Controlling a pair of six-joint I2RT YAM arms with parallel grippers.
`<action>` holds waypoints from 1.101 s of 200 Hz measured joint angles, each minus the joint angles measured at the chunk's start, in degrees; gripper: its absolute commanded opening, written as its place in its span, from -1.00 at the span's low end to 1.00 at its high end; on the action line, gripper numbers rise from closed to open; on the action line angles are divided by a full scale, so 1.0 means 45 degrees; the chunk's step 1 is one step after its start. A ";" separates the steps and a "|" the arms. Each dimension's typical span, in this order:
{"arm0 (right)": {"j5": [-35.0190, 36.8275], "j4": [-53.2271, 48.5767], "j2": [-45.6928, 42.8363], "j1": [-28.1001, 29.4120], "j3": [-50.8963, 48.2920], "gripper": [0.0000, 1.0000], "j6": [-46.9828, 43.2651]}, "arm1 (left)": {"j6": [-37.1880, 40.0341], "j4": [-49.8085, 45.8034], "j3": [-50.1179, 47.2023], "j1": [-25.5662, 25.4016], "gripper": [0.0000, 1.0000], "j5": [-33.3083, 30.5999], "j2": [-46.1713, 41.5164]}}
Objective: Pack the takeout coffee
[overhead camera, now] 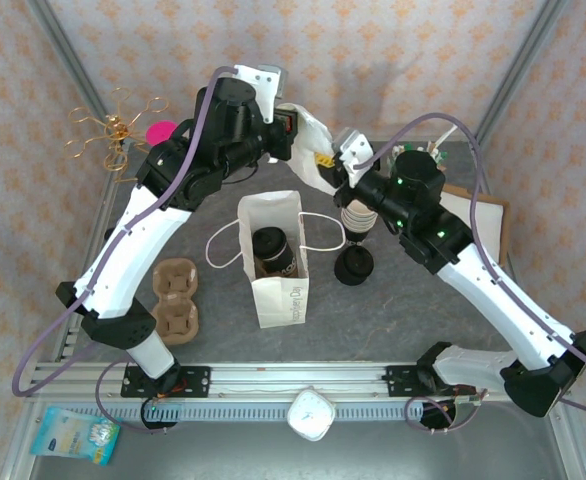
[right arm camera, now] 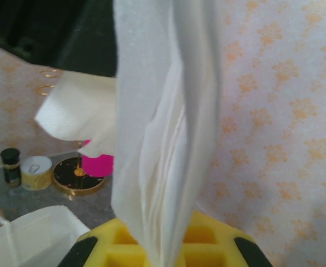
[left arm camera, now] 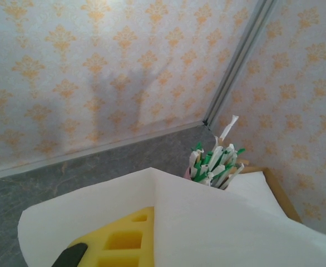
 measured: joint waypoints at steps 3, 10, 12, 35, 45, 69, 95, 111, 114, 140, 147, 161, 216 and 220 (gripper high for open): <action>0.0131 0.0000 0.0000 0.0000 0.0024 -1.00 0.0063 | 0.0000 -0.0005 0.0005 0.0000 -0.84 -0.0029 0.0000; 0.0486 -0.0005 0.0000 0.0000 0.0078 -1.00 0.0233 | 0.0015 -0.0005 0.0005 0.0000 -0.71 -0.0073 -0.0005; 0.0588 -0.0005 0.0000 0.0000 0.0097 -1.00 0.0291 | -0.0015 -0.0010 0.0005 0.0000 -0.66 -0.0078 -0.0005; 0.1428 -0.0165 0.0000 0.0000 0.0393 -1.00 0.0816 | 0.0175 -0.0194 -0.0146 0.0000 -0.23 -0.0024 -0.0155; 0.1627 -0.0364 0.0005 0.0000 0.0631 -1.00 0.0976 | 0.0262 -0.0296 -0.0505 0.0000 -0.12 -0.0019 -0.0418; 0.1695 -0.0636 0.0000 0.0000 0.1112 -1.00 0.1195 | 0.0719 -0.0384 -0.1909 0.0000 0.12 -0.0019 -0.1496; 0.1248 -0.1545 0.0180 0.0000 0.1846 -1.00 0.1501 | 0.1355 -0.0194 -0.3483 0.0000 0.35 -0.0306 -0.2739; 0.1010 -0.2346 0.0729 0.0000 0.2924 -1.00 0.2050 | 0.2098 0.0403 -0.5187 0.0010 0.61 -0.0602 -0.3968; 0.0991 -0.2467 0.0821 0.0000 0.3099 -1.00 0.2137 | 0.2089 0.0554 -0.5537 0.0010 0.64 -0.0651 -0.4211; 0.0918 -0.3376 0.1258 0.0000 0.3769 -1.00 0.3123 | 0.2968 0.1549 -0.7742 0.0180 0.76 -0.1103 -0.6329; 0.0908 -0.3623 0.1268 0.0000 0.3774 -1.00 0.3424 | 0.3079 0.1778 -0.8009 0.0248 0.77 -0.1219 -0.6722; 0.0879 -0.4133 0.1321 -0.0005 0.3832 -1.00 0.4080 | 0.3230 0.2205 -0.8383 0.0330 0.80 -0.1331 -0.7305; 0.0685 -0.5765 0.1851 -0.0015 0.5192 -1.00 0.6441 | 0.3512 0.4153 -1.0914 0.0340 0.90 -0.0282 -0.8986; 0.0685 -0.5853 0.1851 -0.0019 0.5255 -1.00 0.6513 | 0.3575 0.4250 -1.0943 0.0340 0.91 -0.0151 -0.8986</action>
